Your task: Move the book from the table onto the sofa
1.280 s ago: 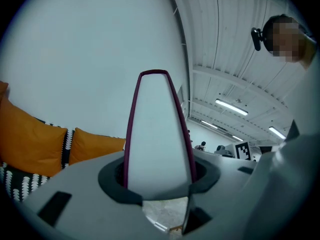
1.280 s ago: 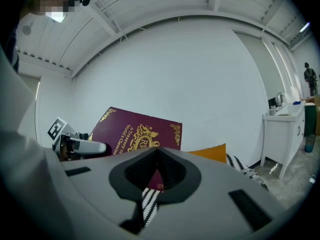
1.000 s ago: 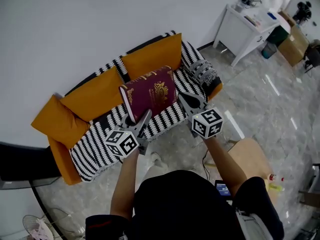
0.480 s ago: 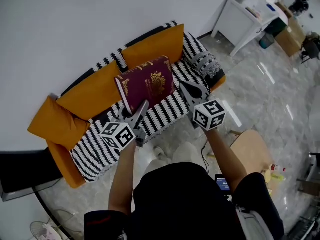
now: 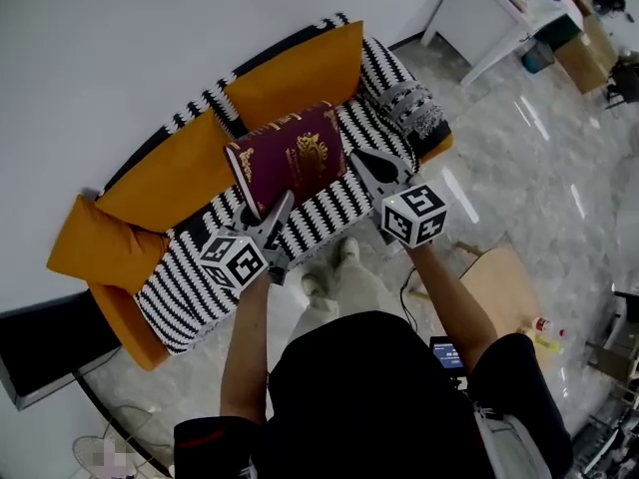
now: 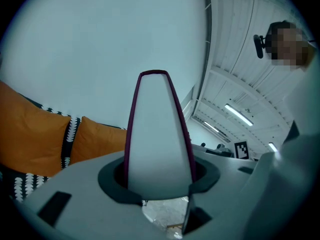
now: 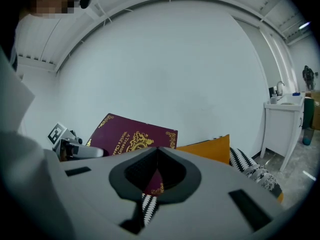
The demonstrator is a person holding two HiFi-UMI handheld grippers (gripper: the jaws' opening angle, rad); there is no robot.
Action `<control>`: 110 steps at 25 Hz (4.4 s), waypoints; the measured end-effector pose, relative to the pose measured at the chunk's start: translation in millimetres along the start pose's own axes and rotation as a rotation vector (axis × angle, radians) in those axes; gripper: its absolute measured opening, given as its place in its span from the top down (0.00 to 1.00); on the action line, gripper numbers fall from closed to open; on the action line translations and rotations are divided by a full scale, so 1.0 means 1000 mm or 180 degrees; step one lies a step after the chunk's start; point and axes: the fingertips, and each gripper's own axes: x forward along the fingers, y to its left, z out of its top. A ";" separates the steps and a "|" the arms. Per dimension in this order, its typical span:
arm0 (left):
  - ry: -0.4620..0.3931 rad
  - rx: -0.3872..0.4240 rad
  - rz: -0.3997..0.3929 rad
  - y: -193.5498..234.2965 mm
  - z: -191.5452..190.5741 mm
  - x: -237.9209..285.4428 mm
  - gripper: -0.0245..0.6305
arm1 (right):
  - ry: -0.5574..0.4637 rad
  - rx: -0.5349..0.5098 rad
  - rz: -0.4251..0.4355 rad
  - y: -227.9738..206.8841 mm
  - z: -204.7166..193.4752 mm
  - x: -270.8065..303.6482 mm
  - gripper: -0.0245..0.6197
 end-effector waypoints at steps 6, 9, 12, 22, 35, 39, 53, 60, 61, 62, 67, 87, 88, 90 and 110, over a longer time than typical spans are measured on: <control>0.0125 -0.0048 0.0081 0.025 -0.009 0.038 0.62 | 0.0175 0.0077 0.0113 -0.028 -0.017 0.029 0.93; 0.0182 -0.0044 0.0046 0.039 -0.020 0.056 0.62 | 0.0275 0.0132 0.0197 -0.041 -0.034 0.044 0.93; 0.0212 -0.0134 0.0061 0.059 -0.036 0.073 0.62 | 0.0360 0.0166 0.0190 -0.056 -0.054 0.057 0.93; 0.0463 -0.0384 0.0035 0.121 -0.111 0.106 0.62 | 0.0634 0.0380 0.0200 -0.096 -0.138 0.106 0.93; 0.0702 -0.0538 0.0260 0.202 -0.207 0.135 0.62 | 0.0919 0.0660 0.0289 -0.115 -0.267 0.137 0.93; 0.0808 -0.0522 0.0275 0.220 -0.232 0.143 0.62 | 0.0942 0.0515 0.0326 -0.112 -0.291 0.147 0.93; 0.0900 -0.0742 0.0272 0.238 -0.275 0.163 0.62 | 0.1109 0.0531 0.0300 -0.122 -0.326 0.164 0.93; 0.0951 -0.1026 0.0224 0.253 -0.328 0.169 0.62 | 0.1189 0.0623 0.0229 -0.128 -0.372 0.165 0.93; 0.0957 -0.1047 0.0214 0.254 -0.332 0.172 0.62 | 0.1207 0.0628 0.0233 -0.130 -0.376 0.166 0.93; 0.0964 -0.1064 0.0206 0.255 -0.336 0.176 0.62 | 0.1225 0.0626 0.0235 -0.132 -0.378 0.167 0.93; 0.1018 -0.1147 0.0217 0.258 -0.350 0.187 0.62 | 0.1254 0.0650 0.0158 -0.139 -0.380 0.169 0.93; 0.1098 -0.1034 0.0364 0.278 -0.358 0.192 0.52 | 0.1326 0.0677 0.0136 -0.141 -0.387 0.173 0.93; 0.1094 -0.1028 0.0385 0.280 -0.358 0.192 0.49 | 0.1335 0.0672 0.0141 -0.141 -0.386 0.174 0.93; 0.1079 -0.1008 0.0476 0.284 -0.360 0.189 0.43 | 0.1352 0.0664 0.0152 -0.140 -0.386 0.174 0.93; 0.1173 -0.0070 0.1194 0.323 -0.352 0.137 0.32 | 0.1402 0.0613 0.0193 -0.125 -0.394 0.180 0.93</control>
